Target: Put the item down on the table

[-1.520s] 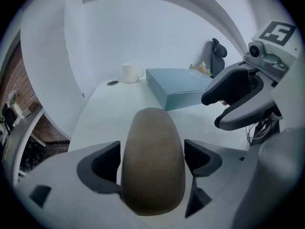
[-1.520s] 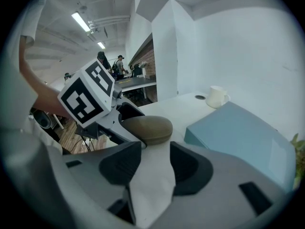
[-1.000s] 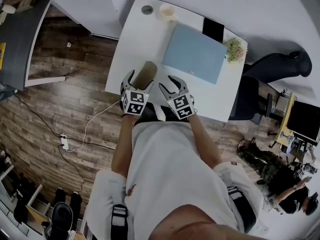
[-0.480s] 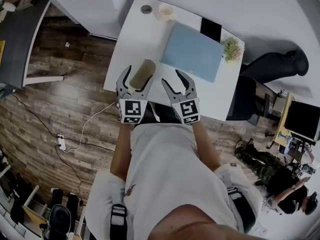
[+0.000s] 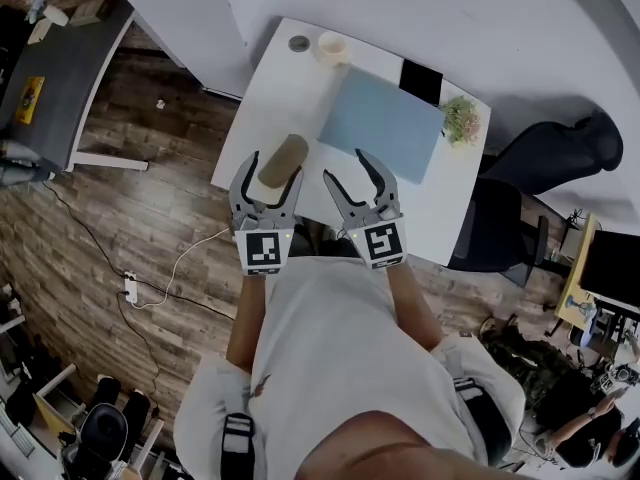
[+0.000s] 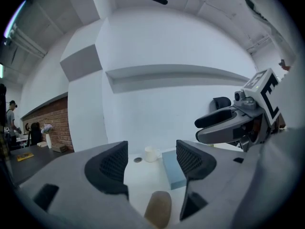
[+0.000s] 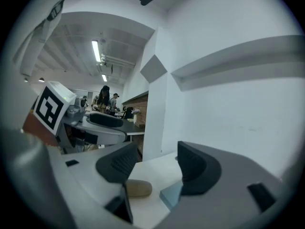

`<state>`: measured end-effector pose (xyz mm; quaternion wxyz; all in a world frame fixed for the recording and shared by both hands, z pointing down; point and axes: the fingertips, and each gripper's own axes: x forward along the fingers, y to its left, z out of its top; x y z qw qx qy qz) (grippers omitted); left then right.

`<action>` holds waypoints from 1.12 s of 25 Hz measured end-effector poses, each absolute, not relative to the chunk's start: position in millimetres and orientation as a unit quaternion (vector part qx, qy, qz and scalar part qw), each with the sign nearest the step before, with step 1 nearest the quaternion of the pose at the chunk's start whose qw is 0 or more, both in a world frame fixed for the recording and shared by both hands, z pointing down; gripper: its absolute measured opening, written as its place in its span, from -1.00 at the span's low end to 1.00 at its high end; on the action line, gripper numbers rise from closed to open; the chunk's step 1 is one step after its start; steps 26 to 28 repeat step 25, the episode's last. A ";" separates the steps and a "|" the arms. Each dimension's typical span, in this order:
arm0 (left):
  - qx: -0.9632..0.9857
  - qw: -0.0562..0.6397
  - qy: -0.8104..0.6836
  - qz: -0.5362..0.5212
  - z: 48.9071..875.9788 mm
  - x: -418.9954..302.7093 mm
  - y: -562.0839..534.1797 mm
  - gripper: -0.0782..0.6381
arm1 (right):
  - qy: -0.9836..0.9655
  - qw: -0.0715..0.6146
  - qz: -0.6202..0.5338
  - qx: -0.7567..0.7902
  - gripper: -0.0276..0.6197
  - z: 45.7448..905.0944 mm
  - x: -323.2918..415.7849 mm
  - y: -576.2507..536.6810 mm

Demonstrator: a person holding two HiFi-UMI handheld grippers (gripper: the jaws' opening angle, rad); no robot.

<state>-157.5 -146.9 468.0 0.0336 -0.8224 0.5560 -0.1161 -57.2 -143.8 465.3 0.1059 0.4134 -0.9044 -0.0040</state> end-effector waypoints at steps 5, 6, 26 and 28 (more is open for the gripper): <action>-0.812 0.035 0.570 -0.124 460.5 -134.8 -121.7 0.10 | -0.913 0.087 -0.005 0.399 -0.13 460.3 -37.5 -127.7; -0.810 0.032 0.572 -0.126 460.4 -132.2 -117.2 0.10 | -0.915 0.085 -0.003 0.395 -0.13 460.0 -35.9 -124.9; -0.793 0.029 0.585 -0.166 473.3 -133.5 -88.9 0.10 | -0.930 0.075 0.004 0.359 -0.14 465.1 -41.7 -109.0; -0.793 0.029 0.585 -0.166 473.3 -133.5 -88.9 0.10 | -0.930 0.075 0.004 0.359 -0.14 465.1 -41.7 -109.0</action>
